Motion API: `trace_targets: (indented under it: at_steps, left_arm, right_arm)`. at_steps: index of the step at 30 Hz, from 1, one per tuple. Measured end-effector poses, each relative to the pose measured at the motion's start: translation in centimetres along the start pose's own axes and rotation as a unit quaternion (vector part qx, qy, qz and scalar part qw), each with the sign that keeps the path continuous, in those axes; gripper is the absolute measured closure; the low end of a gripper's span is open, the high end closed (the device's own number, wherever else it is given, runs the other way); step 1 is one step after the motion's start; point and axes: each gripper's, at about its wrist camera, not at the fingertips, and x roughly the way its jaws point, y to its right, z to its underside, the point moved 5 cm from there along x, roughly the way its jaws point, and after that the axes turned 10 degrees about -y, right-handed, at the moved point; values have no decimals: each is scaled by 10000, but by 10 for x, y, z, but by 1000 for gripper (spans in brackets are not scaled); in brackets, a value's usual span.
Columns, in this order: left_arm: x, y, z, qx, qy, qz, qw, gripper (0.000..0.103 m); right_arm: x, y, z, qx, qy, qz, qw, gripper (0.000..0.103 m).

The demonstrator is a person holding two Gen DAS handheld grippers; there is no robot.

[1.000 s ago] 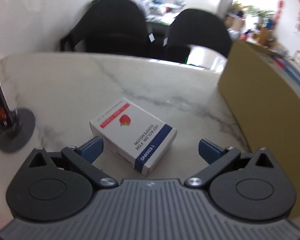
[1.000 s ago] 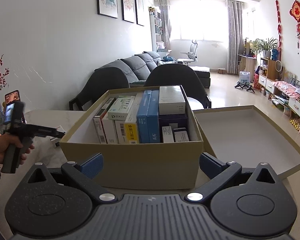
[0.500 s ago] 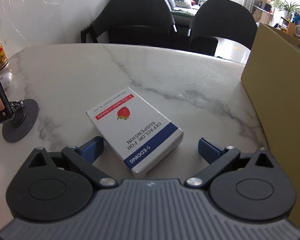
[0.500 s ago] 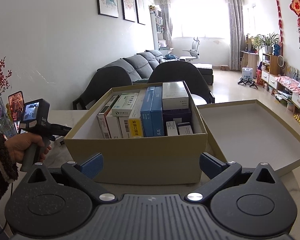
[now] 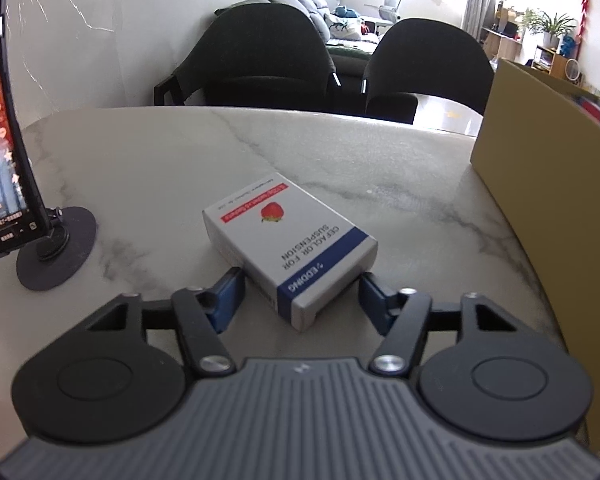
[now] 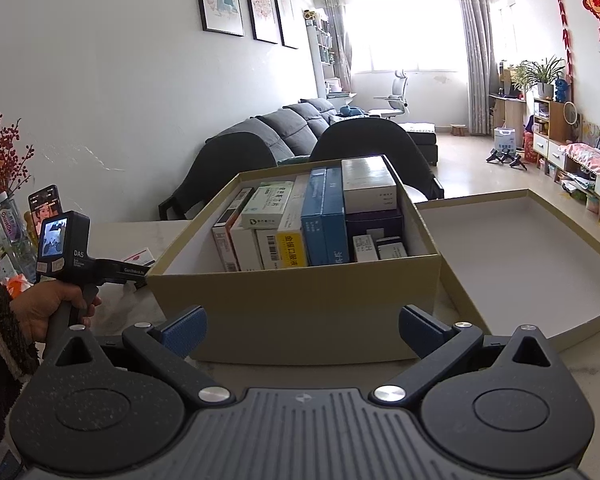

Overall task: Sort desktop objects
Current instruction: 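Close the left gripper on the strawberry box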

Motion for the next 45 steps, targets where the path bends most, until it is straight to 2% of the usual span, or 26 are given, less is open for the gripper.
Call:
trace_targets:
  at_steps: [4,6,7,9,10,13,17,20,27,31,40,45]
  left_arm:
    - [-3,-5,4,15,37,65,10000,59]
    - [-4,-9,6,-31,31,142,9999,58]
    - [-5,-10,7,-44,37,216,9997,53]
    - [-7,-13,7,-63,76,356,9993,10]
    - [-9,-14,7,-50,147,387,9991,5]
    - [-12,-20,6,-102,236,368,9990,0]
    - [-7,-28,-3,-799,-26,615,9949,0]
    - [0,-24,-14,-1144,-224,556,9916,0]
    - [17,-3,-31,-1299,-520,-205,9900,0]
    - [25,3,-32,-1248,-517,-517,9895,0]
    - [22,-2,-22,-953,-163,-637,9933,20]
    - [14,-6,-14,-701,5,-582,9958,36]
  right_arm:
    - [-1,-4,1,-16,6,-38,10000,1]
    - [-2,-6,1,-20,9,-51,10000,1]
    - [-2,-7,2,-20,9,-57,10000,1]
    - [-2,-9,2,-31,7,-66,10000,1]
    - [-2,-10,2,-37,6,-70,10000,1]
    - [-1,-12,3,-56,-2,-82,10000,1]
    - [2,-13,3,-45,-44,-105,9999,1]
    - [7,-14,3,-5,-65,-141,9999,1]
    - [11,-15,3,28,-90,-186,9998,1]
    - [11,-12,4,79,-107,-196,9997,1]
    - [12,-12,5,66,-139,-255,9996,1]
    - [15,-17,3,58,-130,-342,9993,1]
